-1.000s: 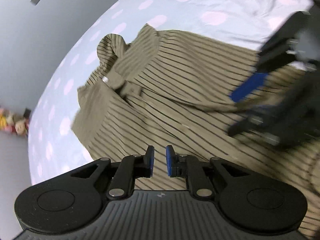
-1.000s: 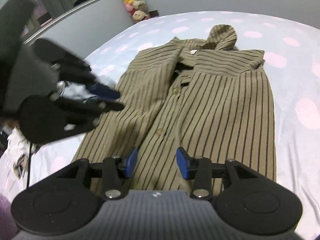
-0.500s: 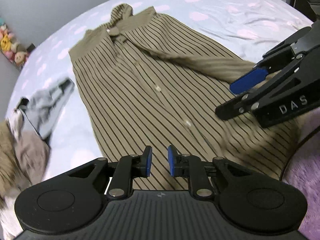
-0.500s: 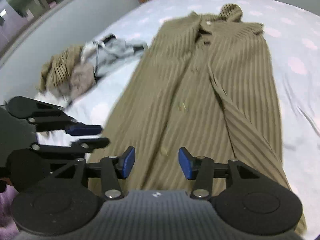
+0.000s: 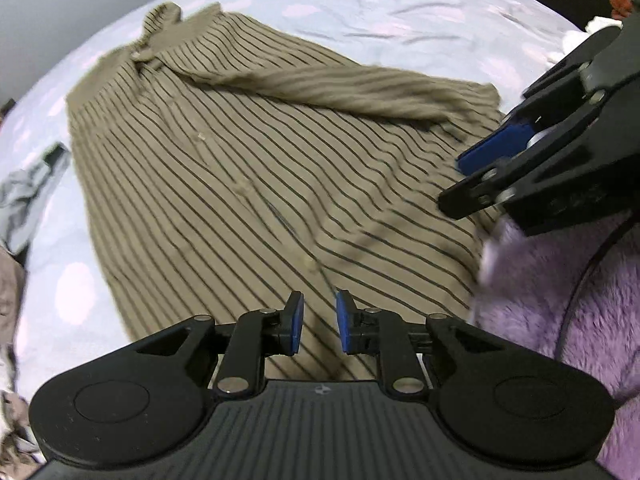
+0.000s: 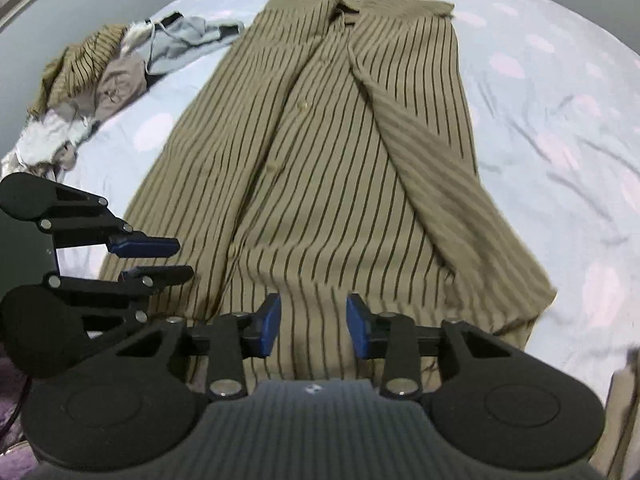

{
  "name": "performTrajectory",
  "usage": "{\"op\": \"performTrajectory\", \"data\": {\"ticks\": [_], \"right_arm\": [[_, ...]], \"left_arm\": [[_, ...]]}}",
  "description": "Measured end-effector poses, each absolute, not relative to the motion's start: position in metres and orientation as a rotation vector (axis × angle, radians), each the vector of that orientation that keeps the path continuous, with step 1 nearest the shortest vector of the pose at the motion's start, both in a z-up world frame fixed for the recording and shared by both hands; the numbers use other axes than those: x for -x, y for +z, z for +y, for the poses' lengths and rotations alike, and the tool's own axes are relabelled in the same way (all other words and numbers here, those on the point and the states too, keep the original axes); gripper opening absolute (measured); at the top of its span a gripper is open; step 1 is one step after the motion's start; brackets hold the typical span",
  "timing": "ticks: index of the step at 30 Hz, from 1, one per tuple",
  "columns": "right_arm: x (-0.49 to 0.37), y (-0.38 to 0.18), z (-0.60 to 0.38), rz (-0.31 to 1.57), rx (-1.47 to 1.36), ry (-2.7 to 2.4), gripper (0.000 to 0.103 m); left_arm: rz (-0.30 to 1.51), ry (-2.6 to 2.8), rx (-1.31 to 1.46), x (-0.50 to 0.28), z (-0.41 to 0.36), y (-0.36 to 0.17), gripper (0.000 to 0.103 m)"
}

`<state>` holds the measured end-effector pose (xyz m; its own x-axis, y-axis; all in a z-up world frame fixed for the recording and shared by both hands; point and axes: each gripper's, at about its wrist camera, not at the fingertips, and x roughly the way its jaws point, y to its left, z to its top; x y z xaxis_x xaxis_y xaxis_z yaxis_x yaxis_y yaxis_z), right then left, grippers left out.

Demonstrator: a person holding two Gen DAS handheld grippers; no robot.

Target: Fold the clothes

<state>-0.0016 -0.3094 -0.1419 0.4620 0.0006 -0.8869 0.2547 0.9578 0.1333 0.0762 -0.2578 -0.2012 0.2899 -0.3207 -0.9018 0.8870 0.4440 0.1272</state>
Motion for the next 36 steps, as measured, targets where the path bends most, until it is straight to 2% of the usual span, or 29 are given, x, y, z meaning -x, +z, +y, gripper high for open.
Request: {"op": "performTrajectory", "data": {"ticks": [2, 10, 12, 14, 15, 19, 25, 30, 31, 32, 34, 36], "right_arm": [[-0.001, -0.153, -0.3, 1.104, -0.267, -0.17, 0.027], [-0.02, -0.187, -0.273, 1.236, -0.202, -0.212, 0.026], [-0.022, -0.192, -0.27, 1.279, -0.179, -0.215, 0.026], [-0.024, -0.199, -0.266, 1.33, -0.156, -0.209, 0.026], [-0.025, -0.201, -0.264, 1.35, -0.143, -0.206, 0.026], [-0.029, -0.2, -0.257, 1.409, -0.09, -0.193, 0.027], [-0.023, -0.166, -0.265, 1.314, -0.165, -0.279, 0.027], [-0.016, -0.125, -0.281, 1.229, -0.18, -0.41, 0.027], [-0.011, -0.119, -0.286, 1.219, -0.18, -0.433, 0.027], [-0.007, -0.114, -0.291, 1.211, -0.182, -0.453, 0.028], [-0.004, -0.101, -0.299, 1.199, -0.185, -0.493, 0.035], [0.001, -0.094, -0.309, 1.206, -0.179, -0.522, 0.036]], "left_arm": [[0.972, -0.917, -0.721, -0.075, -0.257, -0.21, 0.016], [1.145, -0.939, -0.643, -0.085, -0.244, -0.239, 0.024], [1.175, -0.946, -0.623, -0.088, -0.243, -0.241, 0.029], [1.214, -0.964, -0.614, -0.089, -0.243, -0.244, 0.042], [1.221, -0.971, -0.607, -0.09, -0.242, -0.244, 0.043], [1.226, -0.995, -0.506, -0.097, -0.234, -0.233, 0.041], [1.105, -1.026, -0.314, -0.121, -0.204, -0.188, 0.043], [1.031, -1.123, -0.272, -0.161, -0.196, -0.15, 0.044], [1.012, -1.154, -0.27, -0.17, -0.196, -0.141, 0.048], [0.993, -1.178, -0.272, -0.182, -0.198, -0.138, 0.052], [0.944, -1.21, -0.271, -0.204, -0.201, -0.135, 0.052], [0.892, -1.215, -0.234, -0.22, -0.203, -0.144, 0.051]]}}
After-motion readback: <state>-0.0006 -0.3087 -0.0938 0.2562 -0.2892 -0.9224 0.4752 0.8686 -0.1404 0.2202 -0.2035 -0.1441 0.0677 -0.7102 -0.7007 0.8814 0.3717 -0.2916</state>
